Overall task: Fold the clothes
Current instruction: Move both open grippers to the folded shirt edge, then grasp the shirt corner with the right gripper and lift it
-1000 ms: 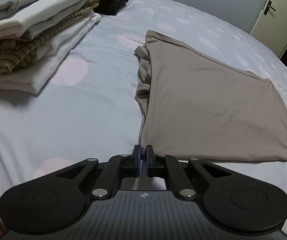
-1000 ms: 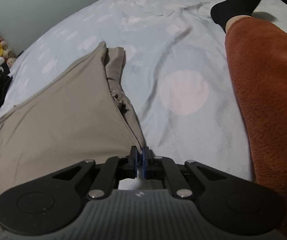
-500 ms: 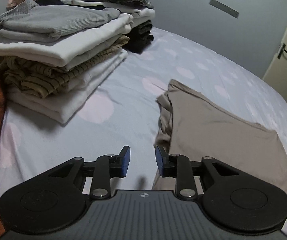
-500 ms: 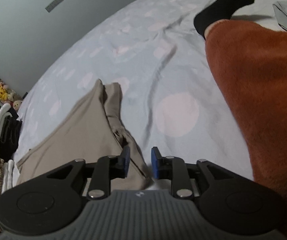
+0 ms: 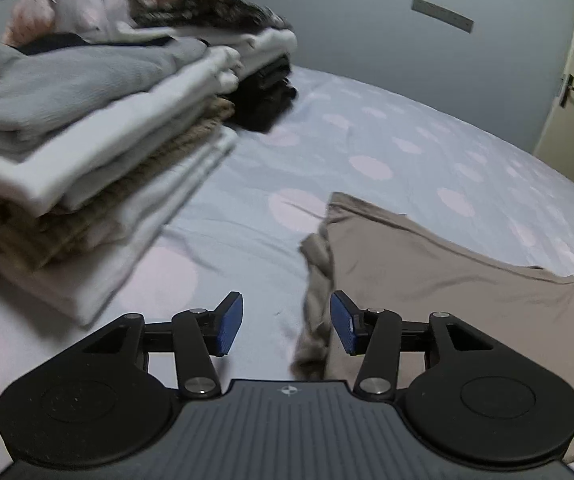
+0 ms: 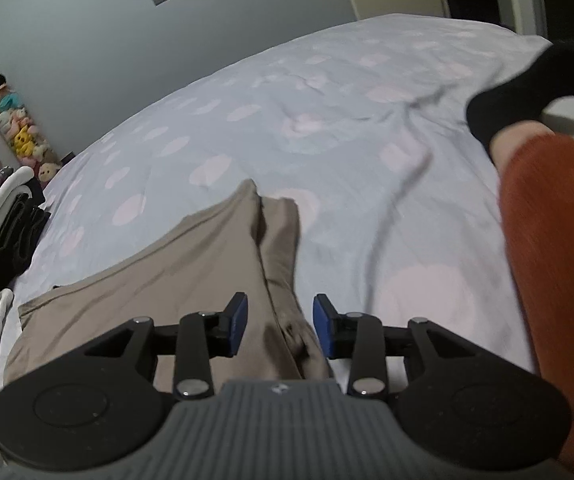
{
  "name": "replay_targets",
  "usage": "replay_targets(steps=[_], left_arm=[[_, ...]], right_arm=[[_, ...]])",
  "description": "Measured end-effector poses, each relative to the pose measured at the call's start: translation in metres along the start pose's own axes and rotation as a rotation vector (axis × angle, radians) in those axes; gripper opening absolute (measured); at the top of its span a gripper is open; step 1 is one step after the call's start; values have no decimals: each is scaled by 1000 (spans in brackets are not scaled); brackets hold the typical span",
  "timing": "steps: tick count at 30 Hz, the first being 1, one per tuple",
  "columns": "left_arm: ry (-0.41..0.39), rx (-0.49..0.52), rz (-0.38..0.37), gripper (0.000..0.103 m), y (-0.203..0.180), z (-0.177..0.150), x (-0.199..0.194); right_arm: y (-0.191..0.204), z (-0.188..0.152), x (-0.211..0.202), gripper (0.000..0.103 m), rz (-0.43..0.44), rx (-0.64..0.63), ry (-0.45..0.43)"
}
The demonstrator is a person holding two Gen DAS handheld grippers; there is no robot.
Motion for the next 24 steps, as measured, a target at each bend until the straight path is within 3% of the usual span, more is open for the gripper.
replay_targets(steps=[5, 10, 18, 21, 23, 24], left_arm=[[21, 14, -20, 57, -2, 24, 21], [41, -3, -24, 57, 1, 30, 48], [38, -23, -25, 57, 15, 28, 61], [33, -28, -40, 57, 15, 31, 65], [31, -25, -42, 57, 16, 31, 70], [35, -26, -39, 57, 16, 30, 73]], right_arm=[[9, 26, 18, 48, 12, -30, -17], [8, 38, 38, 55, 22, 32, -17], [1, 43, 84, 56, 0, 124, 0], [-3, 40, 96, 53, -33, 142, -11], [2, 39, 99, 33, -57, 91, -24], [5, 38, 100, 29, -58, 74, -29]])
Point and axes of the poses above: each gripper's, at about its wrist camera, not at the fingertips, and x roughly the way its jaws point, y to its left, z to its top, the point moved 10 cm from there along x, roughly the way its jaws point, and after that the axes turned 7 degrees about y, right-handed, at the moved point
